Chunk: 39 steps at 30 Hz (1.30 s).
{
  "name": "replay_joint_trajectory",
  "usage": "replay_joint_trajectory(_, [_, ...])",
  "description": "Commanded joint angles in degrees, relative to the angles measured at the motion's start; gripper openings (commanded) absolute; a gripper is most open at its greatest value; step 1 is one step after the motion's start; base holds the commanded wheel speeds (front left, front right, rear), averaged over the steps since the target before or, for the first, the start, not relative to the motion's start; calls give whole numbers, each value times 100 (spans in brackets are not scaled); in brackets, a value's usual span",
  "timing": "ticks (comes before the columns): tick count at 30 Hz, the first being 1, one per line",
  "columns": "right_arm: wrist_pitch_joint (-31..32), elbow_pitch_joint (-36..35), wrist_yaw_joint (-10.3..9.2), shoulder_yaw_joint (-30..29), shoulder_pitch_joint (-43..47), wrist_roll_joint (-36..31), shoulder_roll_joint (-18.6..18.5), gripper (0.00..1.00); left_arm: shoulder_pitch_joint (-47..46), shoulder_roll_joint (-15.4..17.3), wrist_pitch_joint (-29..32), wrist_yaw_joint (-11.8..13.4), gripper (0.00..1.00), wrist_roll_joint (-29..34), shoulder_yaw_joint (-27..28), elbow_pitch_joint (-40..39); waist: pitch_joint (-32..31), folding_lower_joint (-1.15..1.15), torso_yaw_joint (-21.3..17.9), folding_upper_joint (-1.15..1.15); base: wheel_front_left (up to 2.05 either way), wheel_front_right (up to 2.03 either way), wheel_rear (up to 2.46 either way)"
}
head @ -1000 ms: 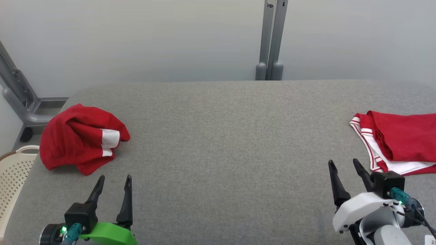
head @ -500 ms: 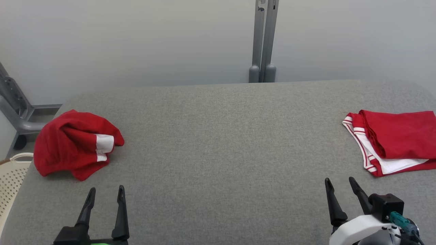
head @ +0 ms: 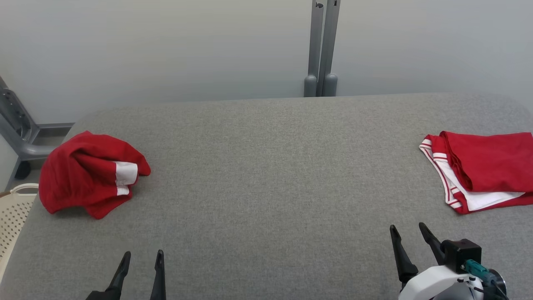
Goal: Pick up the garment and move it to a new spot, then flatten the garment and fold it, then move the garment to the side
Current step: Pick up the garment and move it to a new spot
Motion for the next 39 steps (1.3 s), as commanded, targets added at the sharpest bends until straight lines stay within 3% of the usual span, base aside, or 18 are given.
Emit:
replay_joint_trajectory(1, [29, 18, -7, -29, -58, -41, -12, 100, -64, -3, -1, -19, 100, 36, 13, 52, 8, 0, -4, 0, 0, 0, 0])
replay_joint_trajectory(21, [54, -31, -7, 84, 17, 268, -9, 100, -191, -114, -1, -116, 100, 194, 207, 270, 11, 0, 157, 0, 0, 0, 0])
replay_joint_trajectory(27, [41, -22, -7, 232, 62, 366, -9, 100, -85, -112, -1, -75, 100, 235, 320, 304, -46, 0, 498, 0, 0, 0, 0])
replay_joint_trajectory(39, [-48, 121, -7, 490, 100, 553, -8, 100, 214, 38, -1, 2, 100, 298, 490, 251, -164, 0, 1614, 0, 0, 0, 0])
